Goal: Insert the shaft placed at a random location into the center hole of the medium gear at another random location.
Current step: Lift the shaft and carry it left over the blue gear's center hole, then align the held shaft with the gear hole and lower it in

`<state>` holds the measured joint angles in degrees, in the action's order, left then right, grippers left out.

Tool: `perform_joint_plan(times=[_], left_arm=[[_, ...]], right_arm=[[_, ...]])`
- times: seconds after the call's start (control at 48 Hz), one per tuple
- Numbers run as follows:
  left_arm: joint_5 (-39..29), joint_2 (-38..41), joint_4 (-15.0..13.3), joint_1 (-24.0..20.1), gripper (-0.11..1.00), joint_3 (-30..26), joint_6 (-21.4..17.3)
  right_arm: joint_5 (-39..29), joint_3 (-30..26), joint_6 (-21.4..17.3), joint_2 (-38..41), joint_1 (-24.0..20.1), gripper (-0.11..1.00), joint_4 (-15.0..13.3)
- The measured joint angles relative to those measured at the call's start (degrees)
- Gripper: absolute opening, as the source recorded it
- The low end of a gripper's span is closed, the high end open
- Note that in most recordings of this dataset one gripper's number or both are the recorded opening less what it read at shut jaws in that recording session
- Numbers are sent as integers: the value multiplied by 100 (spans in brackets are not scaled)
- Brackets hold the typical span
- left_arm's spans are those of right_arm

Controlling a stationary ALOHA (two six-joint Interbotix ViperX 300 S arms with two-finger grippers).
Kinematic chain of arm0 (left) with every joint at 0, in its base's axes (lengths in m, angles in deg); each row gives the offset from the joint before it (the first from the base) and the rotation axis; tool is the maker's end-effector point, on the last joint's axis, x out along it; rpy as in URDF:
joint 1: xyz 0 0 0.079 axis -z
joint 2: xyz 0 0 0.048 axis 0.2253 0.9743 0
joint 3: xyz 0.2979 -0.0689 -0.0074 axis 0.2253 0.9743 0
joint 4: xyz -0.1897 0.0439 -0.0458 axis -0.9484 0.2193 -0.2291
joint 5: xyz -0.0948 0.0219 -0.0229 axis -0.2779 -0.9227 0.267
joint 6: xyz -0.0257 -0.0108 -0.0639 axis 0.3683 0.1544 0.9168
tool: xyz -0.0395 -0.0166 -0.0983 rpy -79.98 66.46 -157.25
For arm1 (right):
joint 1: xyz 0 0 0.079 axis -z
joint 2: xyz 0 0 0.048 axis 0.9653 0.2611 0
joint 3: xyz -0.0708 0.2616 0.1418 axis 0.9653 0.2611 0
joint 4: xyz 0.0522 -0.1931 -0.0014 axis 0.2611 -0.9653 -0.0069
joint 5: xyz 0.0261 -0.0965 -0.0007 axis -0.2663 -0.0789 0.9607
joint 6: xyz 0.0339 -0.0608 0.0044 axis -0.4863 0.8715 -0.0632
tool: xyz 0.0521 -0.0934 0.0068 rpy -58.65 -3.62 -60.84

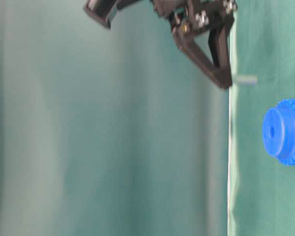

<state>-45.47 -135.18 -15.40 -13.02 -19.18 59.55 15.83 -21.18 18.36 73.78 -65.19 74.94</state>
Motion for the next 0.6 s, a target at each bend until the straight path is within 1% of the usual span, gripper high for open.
perform_joint_plan(times=[0.188, 0.313, 0.417, 0.604], left_arm=[[0, 0, 0, 0, 0, 0, 0], [0, 0, 0, 0, 0, 0, 0], [0, 0, 0, -18, 0, 0, 0], [0, 9, 0, -62, 0, 0, 0]], right_arm=[[-272, -659, 9, 431, -79, 13, -9], [-404, -949, 9, 598, -123, 13, 0], [-457, -1081, 0, 694, -123, 13, 0], [-457, -1134, 9, 747, -123, 13, -9]])
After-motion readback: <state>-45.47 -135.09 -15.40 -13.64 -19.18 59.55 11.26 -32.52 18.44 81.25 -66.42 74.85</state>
